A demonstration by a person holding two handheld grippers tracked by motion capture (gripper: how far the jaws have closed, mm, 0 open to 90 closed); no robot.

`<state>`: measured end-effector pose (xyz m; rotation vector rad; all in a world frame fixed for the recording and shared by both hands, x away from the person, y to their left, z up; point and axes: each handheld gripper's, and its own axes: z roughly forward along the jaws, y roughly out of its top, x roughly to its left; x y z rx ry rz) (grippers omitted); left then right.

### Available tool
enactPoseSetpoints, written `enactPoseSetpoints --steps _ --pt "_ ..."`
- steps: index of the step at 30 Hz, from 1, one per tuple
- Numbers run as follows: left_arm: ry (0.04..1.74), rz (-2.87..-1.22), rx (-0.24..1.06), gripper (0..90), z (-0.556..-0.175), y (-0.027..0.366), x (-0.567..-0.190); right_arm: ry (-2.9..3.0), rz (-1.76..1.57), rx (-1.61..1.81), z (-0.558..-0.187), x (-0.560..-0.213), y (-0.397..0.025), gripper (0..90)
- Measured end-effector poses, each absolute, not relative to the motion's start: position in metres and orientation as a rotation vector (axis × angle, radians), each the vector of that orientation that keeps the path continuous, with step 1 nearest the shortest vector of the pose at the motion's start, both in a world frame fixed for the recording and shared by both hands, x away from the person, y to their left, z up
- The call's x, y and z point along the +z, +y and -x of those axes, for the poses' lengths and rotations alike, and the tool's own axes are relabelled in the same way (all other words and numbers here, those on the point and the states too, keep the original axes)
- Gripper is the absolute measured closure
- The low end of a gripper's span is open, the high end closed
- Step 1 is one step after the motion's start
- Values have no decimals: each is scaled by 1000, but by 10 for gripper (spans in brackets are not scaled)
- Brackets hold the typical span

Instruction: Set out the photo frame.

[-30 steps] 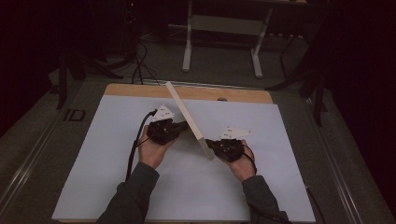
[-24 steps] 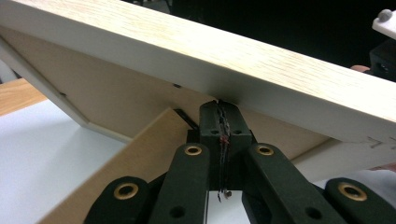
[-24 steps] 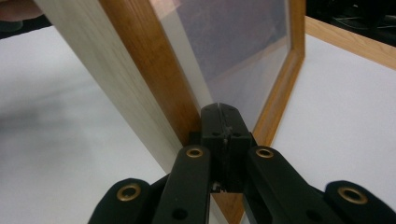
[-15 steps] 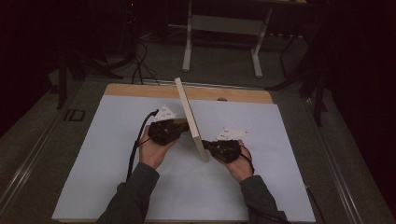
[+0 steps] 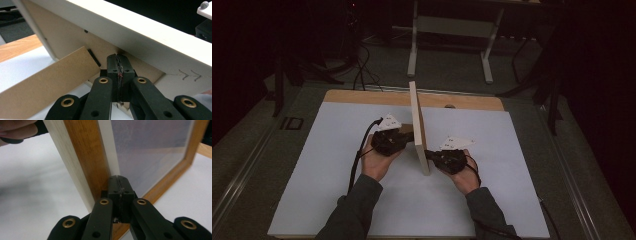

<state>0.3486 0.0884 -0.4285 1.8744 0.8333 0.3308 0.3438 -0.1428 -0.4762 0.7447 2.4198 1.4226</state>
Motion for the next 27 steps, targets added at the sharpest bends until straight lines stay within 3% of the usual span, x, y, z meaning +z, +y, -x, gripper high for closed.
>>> enactPoseSetpoints --steps 27 --pt "842 -1851 304 900 -351 104 -431 2449 -699 1446 -344 -473 -114 898"
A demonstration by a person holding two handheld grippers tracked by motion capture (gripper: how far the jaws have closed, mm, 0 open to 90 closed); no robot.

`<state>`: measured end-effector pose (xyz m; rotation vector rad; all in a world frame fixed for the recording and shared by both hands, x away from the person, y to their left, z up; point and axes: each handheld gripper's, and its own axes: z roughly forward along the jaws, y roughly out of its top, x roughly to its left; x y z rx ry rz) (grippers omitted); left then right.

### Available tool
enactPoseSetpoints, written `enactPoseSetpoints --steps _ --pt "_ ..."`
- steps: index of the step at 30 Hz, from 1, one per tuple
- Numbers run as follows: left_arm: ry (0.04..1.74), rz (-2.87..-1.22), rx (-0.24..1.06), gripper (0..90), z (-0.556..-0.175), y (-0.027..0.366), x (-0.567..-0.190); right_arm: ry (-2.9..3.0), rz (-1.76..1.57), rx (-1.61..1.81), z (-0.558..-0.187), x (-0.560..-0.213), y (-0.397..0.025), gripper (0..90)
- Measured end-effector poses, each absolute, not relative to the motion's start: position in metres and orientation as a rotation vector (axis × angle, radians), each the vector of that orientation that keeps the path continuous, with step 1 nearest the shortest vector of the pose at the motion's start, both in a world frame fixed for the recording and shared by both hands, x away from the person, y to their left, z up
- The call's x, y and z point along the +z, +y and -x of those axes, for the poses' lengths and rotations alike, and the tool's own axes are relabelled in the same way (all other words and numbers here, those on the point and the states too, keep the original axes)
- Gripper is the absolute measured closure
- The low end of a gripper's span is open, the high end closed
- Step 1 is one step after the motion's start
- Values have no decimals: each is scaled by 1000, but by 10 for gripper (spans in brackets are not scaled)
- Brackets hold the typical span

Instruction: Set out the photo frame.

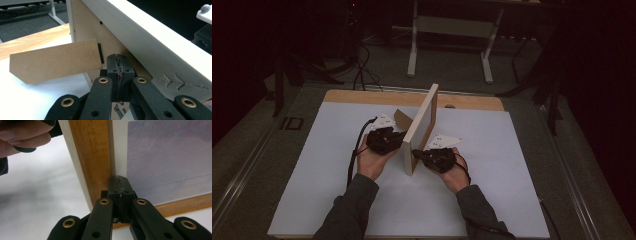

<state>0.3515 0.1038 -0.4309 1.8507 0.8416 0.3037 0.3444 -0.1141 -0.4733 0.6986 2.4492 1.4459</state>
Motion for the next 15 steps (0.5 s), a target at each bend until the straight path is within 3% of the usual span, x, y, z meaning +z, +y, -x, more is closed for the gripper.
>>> enactPoseSetpoints --steps 10,15 --pt "897 -1821 296 881 -353 117 -436 2458 -688 1448 -345 -473 -107 898" --pt "922 -1802 311 817 -352 123 -437 2463 -680 1450 -344 -473 -105 898"
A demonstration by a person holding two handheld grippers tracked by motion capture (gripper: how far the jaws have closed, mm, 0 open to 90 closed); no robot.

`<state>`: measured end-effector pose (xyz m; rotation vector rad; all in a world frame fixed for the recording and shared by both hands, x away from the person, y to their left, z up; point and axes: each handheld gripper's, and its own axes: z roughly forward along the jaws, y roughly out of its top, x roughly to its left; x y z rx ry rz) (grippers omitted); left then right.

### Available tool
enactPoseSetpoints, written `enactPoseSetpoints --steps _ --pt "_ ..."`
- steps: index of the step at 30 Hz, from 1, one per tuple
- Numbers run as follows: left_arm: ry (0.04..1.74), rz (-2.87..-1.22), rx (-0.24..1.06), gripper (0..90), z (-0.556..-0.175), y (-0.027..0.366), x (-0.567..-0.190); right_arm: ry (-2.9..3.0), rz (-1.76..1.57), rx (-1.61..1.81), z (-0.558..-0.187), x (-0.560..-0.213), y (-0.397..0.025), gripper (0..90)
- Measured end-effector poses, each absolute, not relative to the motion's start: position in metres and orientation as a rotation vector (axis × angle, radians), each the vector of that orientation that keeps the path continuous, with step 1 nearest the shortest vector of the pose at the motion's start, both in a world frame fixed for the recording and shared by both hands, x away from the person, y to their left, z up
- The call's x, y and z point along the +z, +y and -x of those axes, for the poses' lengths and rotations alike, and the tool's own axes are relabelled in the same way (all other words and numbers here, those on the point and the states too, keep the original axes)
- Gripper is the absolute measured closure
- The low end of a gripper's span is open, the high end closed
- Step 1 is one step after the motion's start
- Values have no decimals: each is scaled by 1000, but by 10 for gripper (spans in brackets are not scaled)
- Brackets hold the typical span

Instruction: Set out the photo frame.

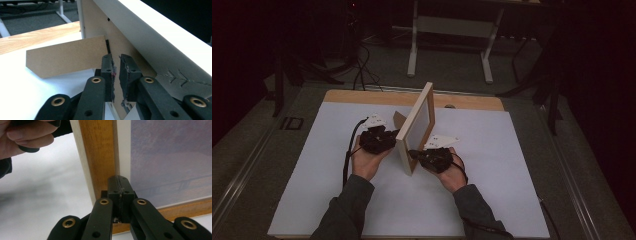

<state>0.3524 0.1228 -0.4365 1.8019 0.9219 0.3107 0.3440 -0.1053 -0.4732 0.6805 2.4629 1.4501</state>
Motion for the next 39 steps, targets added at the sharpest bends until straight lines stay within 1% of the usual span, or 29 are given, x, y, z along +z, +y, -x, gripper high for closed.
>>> enactPoseSetpoints --steps 3,8,9,17,28,33,39 --pt "932 -1796 314 778 -352 127 -437 2472 -673 1443 -344 -474 -104 897" --pt "949 -1792 319 749 -350 136 -437 2484 -664 1432 -343 -476 -100 896" --pt "960 -1794 321 730 -349 138 -438 2489 -659 1429 -343 -477 -98 894" --pt "979 -1770 298 689 -346 152 -441 2500 -649 1420 -344 -478 -92 893" --pt "977 -1807 296 618 -329 171 -438 2510 -651 1406 -344 -480 -93 893" --pt "961 -1821 314 553 -317 173 -434 2513 -668 1401 -345 -484 -94 893" --pt "941 -1825 300 517 -309 167 -429 2519 -673 1392 -344 -484 -92 893"
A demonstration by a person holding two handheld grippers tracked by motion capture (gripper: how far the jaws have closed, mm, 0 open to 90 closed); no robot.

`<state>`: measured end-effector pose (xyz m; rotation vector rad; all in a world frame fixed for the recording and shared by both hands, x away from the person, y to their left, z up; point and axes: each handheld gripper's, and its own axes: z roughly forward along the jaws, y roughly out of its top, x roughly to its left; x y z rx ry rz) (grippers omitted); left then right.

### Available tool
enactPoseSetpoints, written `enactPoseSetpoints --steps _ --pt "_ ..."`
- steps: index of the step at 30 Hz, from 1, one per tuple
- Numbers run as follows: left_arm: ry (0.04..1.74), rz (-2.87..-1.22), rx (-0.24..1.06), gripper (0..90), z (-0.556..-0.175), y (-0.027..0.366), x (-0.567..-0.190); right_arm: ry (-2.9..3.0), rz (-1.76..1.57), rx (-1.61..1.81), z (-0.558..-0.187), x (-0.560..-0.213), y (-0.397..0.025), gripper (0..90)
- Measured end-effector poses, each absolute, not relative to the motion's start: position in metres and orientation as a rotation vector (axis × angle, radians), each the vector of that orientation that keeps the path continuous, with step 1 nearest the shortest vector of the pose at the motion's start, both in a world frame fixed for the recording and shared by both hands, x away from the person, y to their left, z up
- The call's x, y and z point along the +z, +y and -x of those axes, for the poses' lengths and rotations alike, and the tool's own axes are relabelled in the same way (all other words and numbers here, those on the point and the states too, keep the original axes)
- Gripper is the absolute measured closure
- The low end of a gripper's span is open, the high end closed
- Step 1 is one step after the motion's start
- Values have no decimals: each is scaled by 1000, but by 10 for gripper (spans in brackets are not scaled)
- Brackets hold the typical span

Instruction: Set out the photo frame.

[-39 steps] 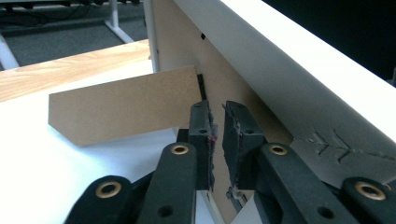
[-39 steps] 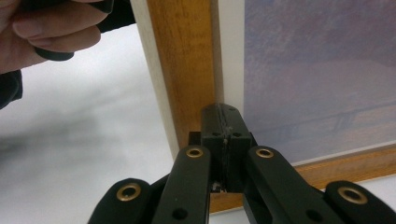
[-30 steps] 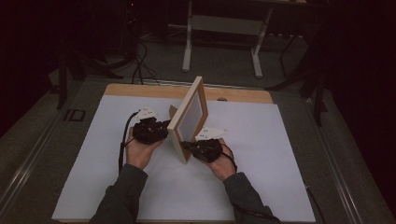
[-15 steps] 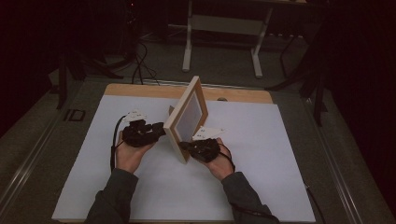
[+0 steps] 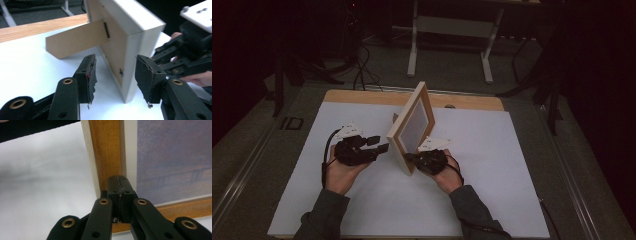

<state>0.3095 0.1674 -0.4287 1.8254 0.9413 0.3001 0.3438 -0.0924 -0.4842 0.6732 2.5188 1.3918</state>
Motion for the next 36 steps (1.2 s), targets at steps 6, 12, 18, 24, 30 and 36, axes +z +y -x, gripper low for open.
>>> enactPoseSetpoints --steps 6,12,18,24,30,36 --pt "916 -1844 300 486 -307 157 -426 2526 -659 1390 -342 -485 -88 893" --pt "936 -1824 311 482 -311 147 -425 2528 -654 1389 -341 -485 -84 894" --pt "996 -1789 365 554 -314 141 -424 2548 -630 1373 -340 -490 -83 891" --pt "1049 -1752 384 580 -315 137 -424 2535 -650 1373 -341 -491 -92 864" --pt "1060 -1754 370 602 -319 134 -426 2490 -716 1366 -348 -486 -108 826" --pt "1061 -1752 360 654 -320 131 -426 2459 -768 1369 -353 -483 -119 808"
